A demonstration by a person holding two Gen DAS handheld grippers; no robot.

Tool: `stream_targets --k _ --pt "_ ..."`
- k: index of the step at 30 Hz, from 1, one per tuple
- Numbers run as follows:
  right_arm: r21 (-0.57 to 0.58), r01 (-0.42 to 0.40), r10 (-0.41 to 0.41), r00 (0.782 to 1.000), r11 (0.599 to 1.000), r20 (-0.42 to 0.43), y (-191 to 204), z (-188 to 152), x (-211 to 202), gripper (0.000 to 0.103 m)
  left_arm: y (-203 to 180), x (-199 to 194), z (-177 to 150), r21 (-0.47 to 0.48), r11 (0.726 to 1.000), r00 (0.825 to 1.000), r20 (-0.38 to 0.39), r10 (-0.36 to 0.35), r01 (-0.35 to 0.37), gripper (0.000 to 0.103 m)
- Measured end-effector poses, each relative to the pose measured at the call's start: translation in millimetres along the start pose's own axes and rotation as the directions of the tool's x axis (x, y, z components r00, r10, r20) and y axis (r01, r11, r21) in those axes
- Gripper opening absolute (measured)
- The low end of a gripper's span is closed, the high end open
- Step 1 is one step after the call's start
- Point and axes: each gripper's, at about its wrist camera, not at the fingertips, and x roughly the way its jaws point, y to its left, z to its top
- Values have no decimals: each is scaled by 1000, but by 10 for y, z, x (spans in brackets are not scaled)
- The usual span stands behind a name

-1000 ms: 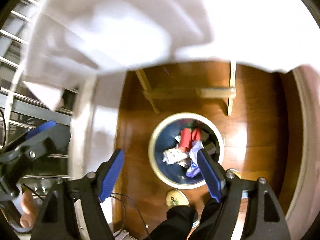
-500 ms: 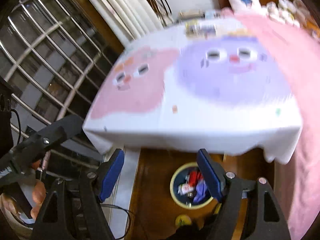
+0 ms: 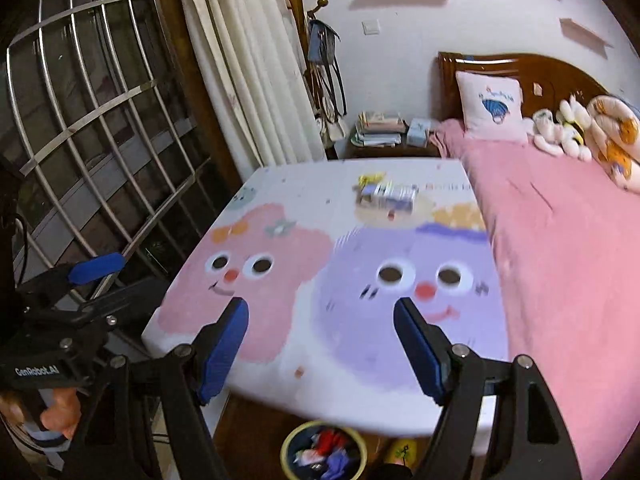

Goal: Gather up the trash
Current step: 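Raise both tools back toward the table, then grasp the white-and-blue box with the right tool while the left tool grasps the gold wrapper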

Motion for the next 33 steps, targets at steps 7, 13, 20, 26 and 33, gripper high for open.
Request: stream_targets --k 7,13,20,26,33 --pt "-67 -40 40 999 997 -4 -555 722 667 75 -46 752 650 -41 997 997 -40 59 -60 95" --pt "-153 -107 90 989 982 -114 -1025 1293 1602 69 -116 1747 1104 -85 990 984 -141 104 -117 95" --pt "-256 -194 125 957 947 -261 -1462 1613 2757 66 -95 2849 1393 -175 972 965 -239 109 -153 93" --pt "-320 -277 159 923 906 -350 -1575 1622 3487 65 28 3476 1428 -199 964 941 -320 108 -179 93" --pt "-429 -329 170 914 842 -367 -1474 1575 3864 60 74 3807 1377 -178 963 922 -366 126 -203 93"
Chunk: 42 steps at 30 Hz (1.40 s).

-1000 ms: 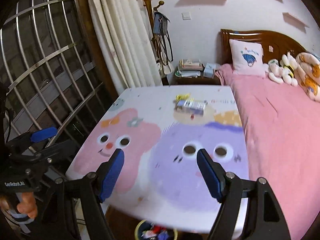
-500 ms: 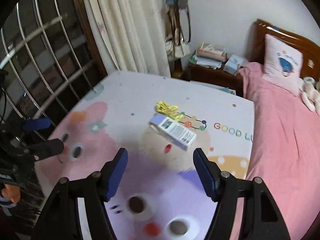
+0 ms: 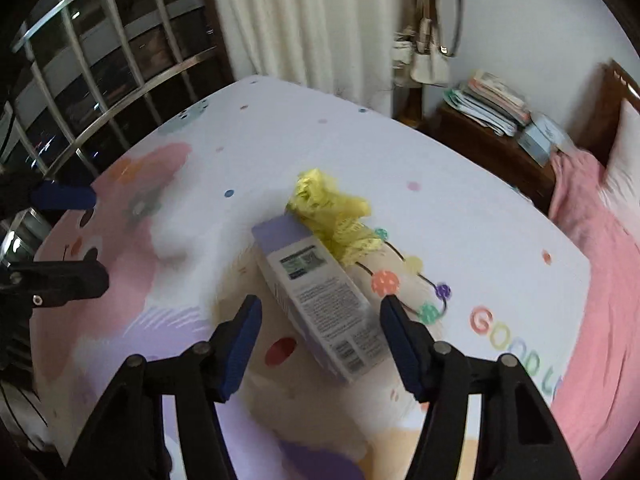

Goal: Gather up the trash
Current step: 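Grasp the white-and-blue box with the right tool while the left tool grasps the gold wrapper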

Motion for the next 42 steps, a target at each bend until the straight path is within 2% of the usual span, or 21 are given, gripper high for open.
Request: stream_targets --k 3,5,11,12,13,15,23,28,32,37,42 --pt "-12 -39 38 999 999 -33 -47 54 109 51 -13 76 15 10 1000 1000 -15 10 -10 93" --pt "-21 -59 58 998 998 -33 -76 91 137 51 -26 115 37 12 1000 1000 -19 8 -8 93" --pt "-84 -97 87 990 992 -110 -26 137 300 51 -71 192 86 31 999 999 -30 13 -12 93" --pt "-90 -101 90 990 991 -112 -10 132 312 46 -76 193 101 33 999 999 -30 12 -11 93" --pt "-95 -109 98 989 990 -111 6 123 310 40 -81 194 112 35 999 1000 -27 13 -12 93" --pt "-94 -139 129 986 986 -106 28 88 283 35 -86 187 145 39 999 1000 -24 11 -11 93" --pt "-23 -204 204 979 979 -16 -49 -114 -139 35 -100 142 318 47 998 1000 -8 -28 29 93" --pt "107 -197 189 979 975 81 -334 -176 -423 35 -152 181 490 41 997 998 0 -58 58 93" --pt "259 -149 114 983 954 146 -654 -217 -529 35 -213 296 686 35 997 997 1 -74 74 93" --pt "361 -78 31 990 929 134 -860 -252 -413 35 -310 512 962 19 996 996 -14 -85 85 93" --pt "434 -66 11 992 898 128 -957 -283 -242 35 -371 842 1220 5 996 995 -59 -85 86 93"
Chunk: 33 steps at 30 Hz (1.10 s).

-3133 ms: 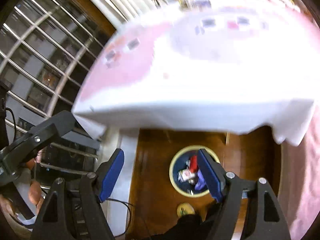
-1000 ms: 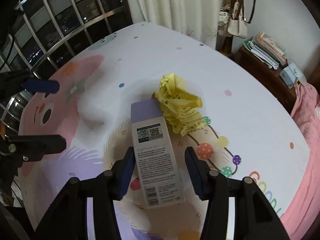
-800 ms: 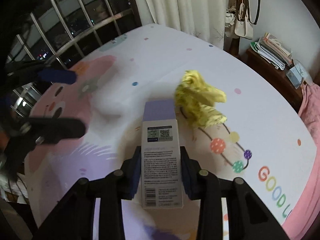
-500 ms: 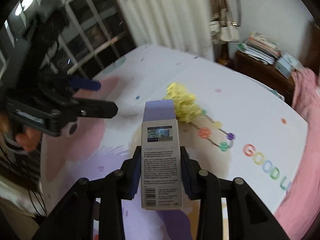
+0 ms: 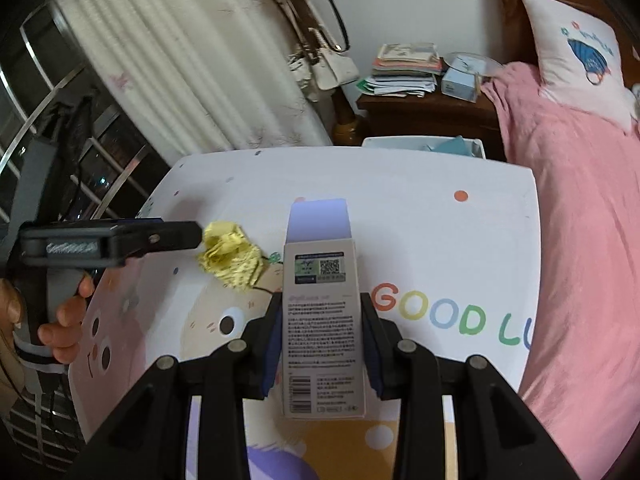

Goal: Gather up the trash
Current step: 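Grasp the white-and-blue box with the right tool while the left tool grasps the gold wrapper, then carry the wrapper and box over the bin and open both tools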

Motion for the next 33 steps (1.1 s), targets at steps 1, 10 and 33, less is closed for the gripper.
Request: stream_targets --k 1,10,33 --pt "9 -2 2 1000 1000 2 -19 -16 6 35 11 77 41 -7 1000 1000 -14 2 -2 93" --pt "30 -30 30 1000 999 0 -37 -113 66 35 29 584 54 -95 995 994 -105 -10 0 77" --pt "19 -44 44 999 999 11 378 -561 -323 35 -55 -264 -736 9 1000 998 66 -7 6 24"
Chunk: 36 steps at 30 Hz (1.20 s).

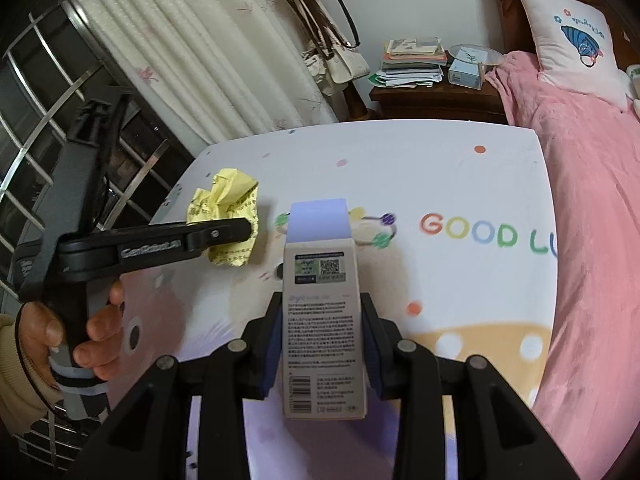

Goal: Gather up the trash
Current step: 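Carry the wrapper and box over the bin and open both tools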

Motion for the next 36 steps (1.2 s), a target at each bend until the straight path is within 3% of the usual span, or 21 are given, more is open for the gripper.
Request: stream_targets --k 10,21,28,36 --pt "14 19 -20 999 1000 45 909 -672 -603 35 318 -1214 -1043 61 996 998 19 -60 59 24" --pt "139 119 -140 979 983 146 2401 -2017 -1218 35 1069 -2406 -2562 219 965 987 34 -154 143 24" --pt "247 150 -189 971 957 144 3078 -2892 -1360 35 1390 -2674 -3365 299 938 983 -2 -184 176 24" --pt "319 185 -199 980 930 13 3338 -3716 -1195 35 1533 -2511 -4208 327 920 975 -128 -182 215 25"
